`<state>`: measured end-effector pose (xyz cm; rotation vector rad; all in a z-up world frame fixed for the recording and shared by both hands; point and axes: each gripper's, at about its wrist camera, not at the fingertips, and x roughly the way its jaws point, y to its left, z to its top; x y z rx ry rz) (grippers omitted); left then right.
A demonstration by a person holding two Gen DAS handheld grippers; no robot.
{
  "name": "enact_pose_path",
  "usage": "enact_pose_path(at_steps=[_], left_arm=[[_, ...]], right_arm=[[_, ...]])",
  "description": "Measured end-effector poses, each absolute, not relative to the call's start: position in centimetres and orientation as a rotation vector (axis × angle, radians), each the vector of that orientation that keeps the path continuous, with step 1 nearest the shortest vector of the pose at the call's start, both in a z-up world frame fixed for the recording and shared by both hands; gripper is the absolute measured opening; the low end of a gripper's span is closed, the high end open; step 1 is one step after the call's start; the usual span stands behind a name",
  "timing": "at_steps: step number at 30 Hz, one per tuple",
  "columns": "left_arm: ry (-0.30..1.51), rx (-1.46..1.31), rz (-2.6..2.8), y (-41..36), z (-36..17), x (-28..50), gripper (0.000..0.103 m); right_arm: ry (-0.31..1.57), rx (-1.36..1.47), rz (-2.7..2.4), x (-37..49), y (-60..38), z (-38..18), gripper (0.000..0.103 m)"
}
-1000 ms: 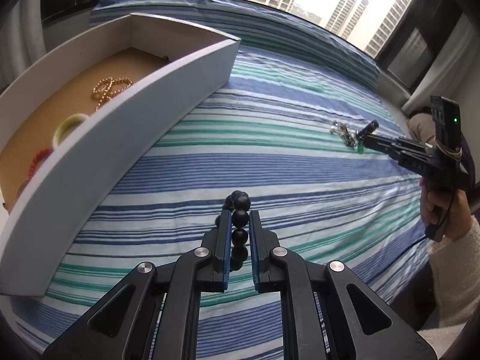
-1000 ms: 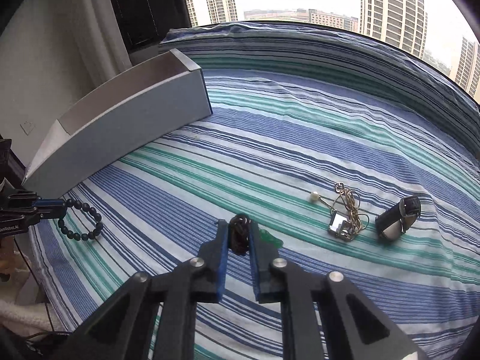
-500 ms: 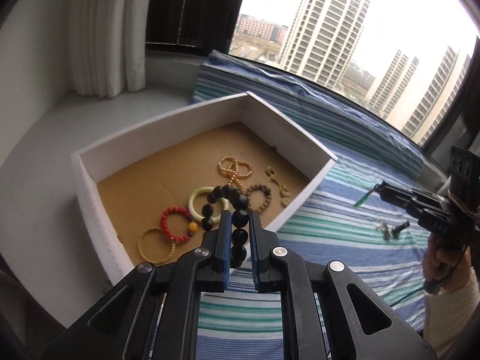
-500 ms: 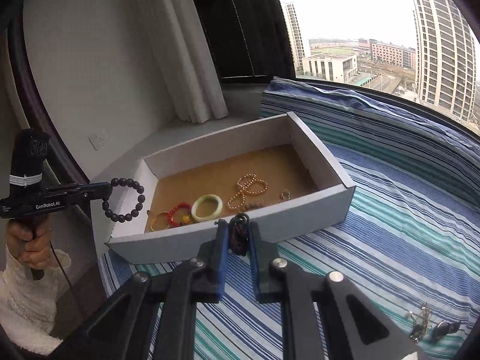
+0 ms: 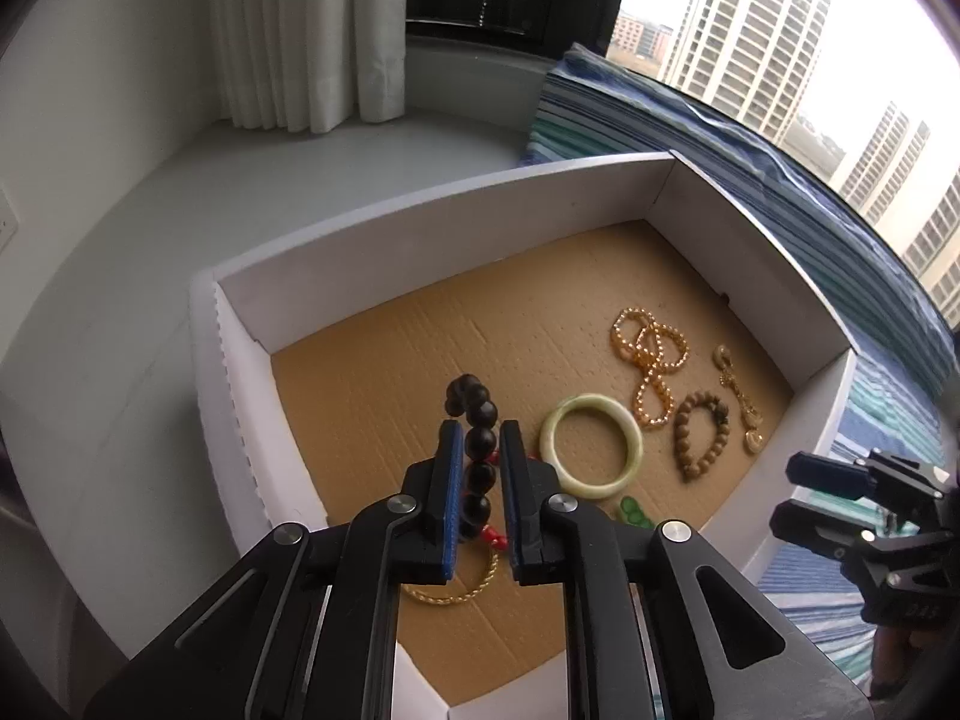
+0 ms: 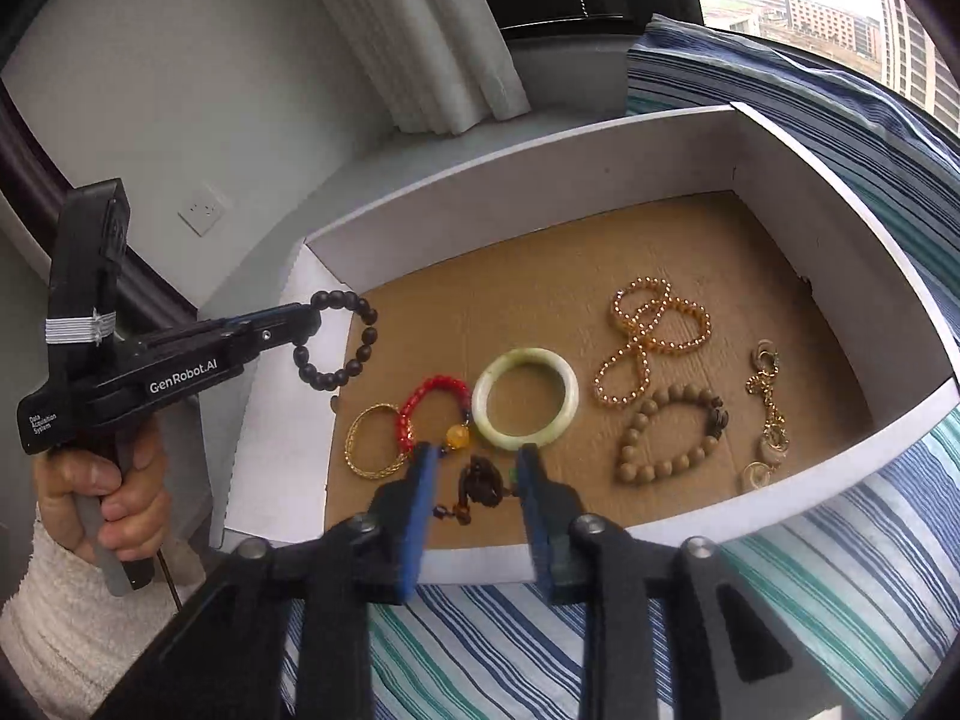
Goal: Organize jewelry
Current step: 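Carry bracelet and pendant into the white box and open both tools, then withdraw both tools back over the bed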
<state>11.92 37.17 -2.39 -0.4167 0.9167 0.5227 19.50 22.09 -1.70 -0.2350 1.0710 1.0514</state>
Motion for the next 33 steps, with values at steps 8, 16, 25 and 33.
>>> enact_pose_path(at_steps=[8,16,25,33], left_arm=[[0.847,-0.359,0.449,30.8,-1.1,8.7,0.085],[0.884,-0.334,0.224,17.7,-2.9,8.9,0.089],[0.999,-0.196,0.027,5.1,-5.8,14.0,0.089],[0.999,-0.066,0.028,0.0,-5.8,15.8,0.089]], right_arm=[[0.890,-0.236,0.925,14.7,13.6,1.0,0.062],[0.883,-0.195,0.690,8.9,-2.8,-4.2,0.062],[0.908,-0.051,0.340,5.7,-19.2,-6.6,0.062],[0.891,0.076,0.242,4.6,-24.4,-7.1,0.062]])
